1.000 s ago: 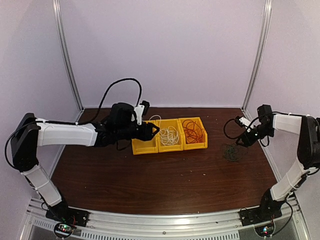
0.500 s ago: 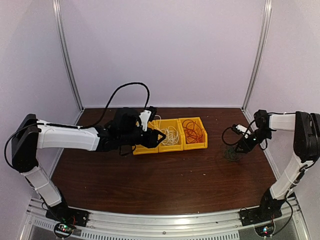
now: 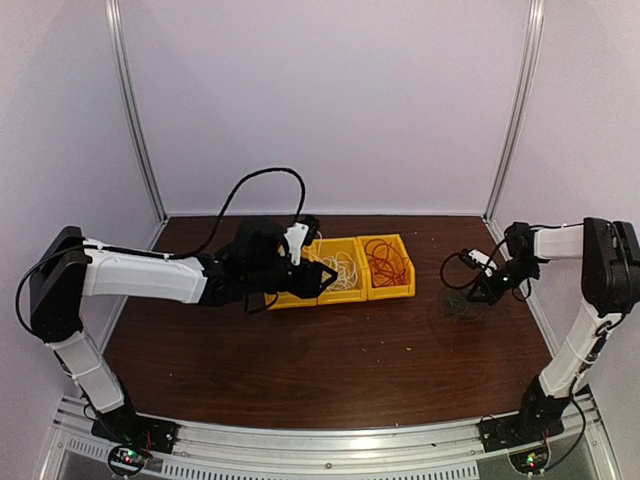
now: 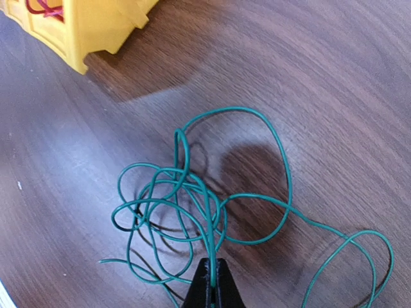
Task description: Untangle the cables
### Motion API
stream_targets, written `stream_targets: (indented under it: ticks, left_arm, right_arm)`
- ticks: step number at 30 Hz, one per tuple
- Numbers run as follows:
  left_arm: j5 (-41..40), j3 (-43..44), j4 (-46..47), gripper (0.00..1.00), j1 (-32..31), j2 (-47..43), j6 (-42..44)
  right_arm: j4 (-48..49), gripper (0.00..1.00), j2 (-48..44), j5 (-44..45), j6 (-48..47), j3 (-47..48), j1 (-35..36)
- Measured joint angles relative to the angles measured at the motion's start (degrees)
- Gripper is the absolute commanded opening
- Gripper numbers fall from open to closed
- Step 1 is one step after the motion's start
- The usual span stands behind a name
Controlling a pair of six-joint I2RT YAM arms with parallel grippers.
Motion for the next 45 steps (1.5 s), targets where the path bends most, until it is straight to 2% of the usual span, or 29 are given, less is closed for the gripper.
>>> stream_targets:
  ticks: [6, 13, 17, 22, 31, 36, 41, 45]
  left_arm:
    - [1.7, 2.8, 2.8, 0.54, -1.5, 4.3, 0.3]
    - [4.6, 6.1, 9.9, 0.57, -6.2, 7.1, 3.4]
    - [6.1, 6.5, 16.3, 0.58, -8.6, 7.1, 5.0]
    - [4.6, 6.6, 21.7, 0.58, -10.6, 7.1, 6.4]
    - [4.5, 7.0, 29.0, 0.46, -10.9, 7.1, 7.6]
    - [7.3, 7.9, 34.1, 0.45, -10.9, 7.9, 7.3]
    - [9.0, 11.3, 35.1, 0.35, -10.9, 10.0, 6.2]
    - [9.7, 15.0, 33.7, 0.19, -10.9, 11.9, 5.2]
  right_arm:
    - [-9.0, 0.00, -10.5, -4.4, -0.5, 4.5, 0.5]
    - [-19.2, 0.00, -25.2, -12.8, -1.0, 22.2, 6.4]
    - [-22.3, 0.00, -26.8, -17.2, -0.4, 26.6, 11.4]
    - [-24.3, 0.00, -24.4, -19.5, 0.5, 26.8, 15.6]
    - [-23.2, 0.00, -24.0, -20.4, 4.2, 25.5, 23.0]
    - [-21.8, 0.00, -24.0, -20.3, 6.0, 23.5, 25.3]
    - [-20.4, 0.00, -24.1, -20.2, 6.8, 22.3, 26.3]
    - [-19.5, 0.00, -24.2, -20.0, 7.5, 21.6, 26.9]
